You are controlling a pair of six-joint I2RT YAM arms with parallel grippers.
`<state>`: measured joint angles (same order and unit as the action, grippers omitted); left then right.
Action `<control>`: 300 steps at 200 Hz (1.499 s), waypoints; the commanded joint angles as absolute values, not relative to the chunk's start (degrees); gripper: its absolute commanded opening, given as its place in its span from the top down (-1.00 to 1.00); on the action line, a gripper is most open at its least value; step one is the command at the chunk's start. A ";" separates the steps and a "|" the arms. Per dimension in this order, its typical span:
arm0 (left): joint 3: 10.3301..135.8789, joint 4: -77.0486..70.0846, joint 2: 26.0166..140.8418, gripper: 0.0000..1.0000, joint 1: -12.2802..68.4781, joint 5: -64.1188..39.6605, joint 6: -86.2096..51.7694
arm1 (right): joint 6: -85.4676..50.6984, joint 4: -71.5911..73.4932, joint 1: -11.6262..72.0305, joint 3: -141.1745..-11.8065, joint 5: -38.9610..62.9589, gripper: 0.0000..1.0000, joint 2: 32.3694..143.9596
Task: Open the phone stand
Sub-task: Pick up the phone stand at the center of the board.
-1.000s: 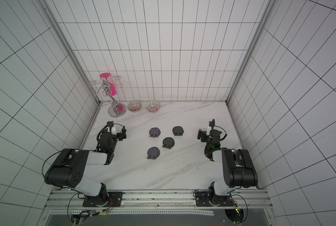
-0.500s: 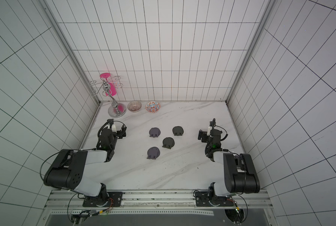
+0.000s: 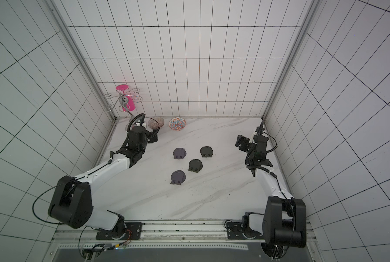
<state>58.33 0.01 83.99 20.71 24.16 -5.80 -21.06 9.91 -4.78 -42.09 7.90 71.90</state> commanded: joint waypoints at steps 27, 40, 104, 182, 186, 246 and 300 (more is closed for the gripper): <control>62.99 22.56 79.96 -0.85 28.88 16.18 -14.34 | -24.99 -5.31 -1.71 -52.43 19.11 -0.22 68.44; 62.85 24.92 79.42 -0.78 31.11 14.43 -15.04 | -23.84 -8.50 -0.46 -55.31 21.43 0.22 69.99; 60.96 28.51 79.67 -0.44 33.55 -5.16 -17.74 | -22.36 -17.39 2.98 -61.17 35.63 -0.02 76.99; 55.90 26.68 80.95 -0.23 33.77 -13.84 -20.07 | -34.31 -3.77 13.74 -48.31 44.89 -0.29 79.97; 55.98 26.33 81.30 -0.17 33.81 -14.39 -20.45 | -34.93 -2.19 14.02 -47.13 44.89 -0.29 80.22; 58.96 21.89 88.06 0.40 34.53 -17.75 -21.26 | -40.72 13.36 16.16 -43.52 44.12 -0.14 90.72; 63.22 19.06 94.71 0.28 34.98 -19.58 -21.88 | -41.42 16.61 16.88 -45.04 43.94 -0.02 98.20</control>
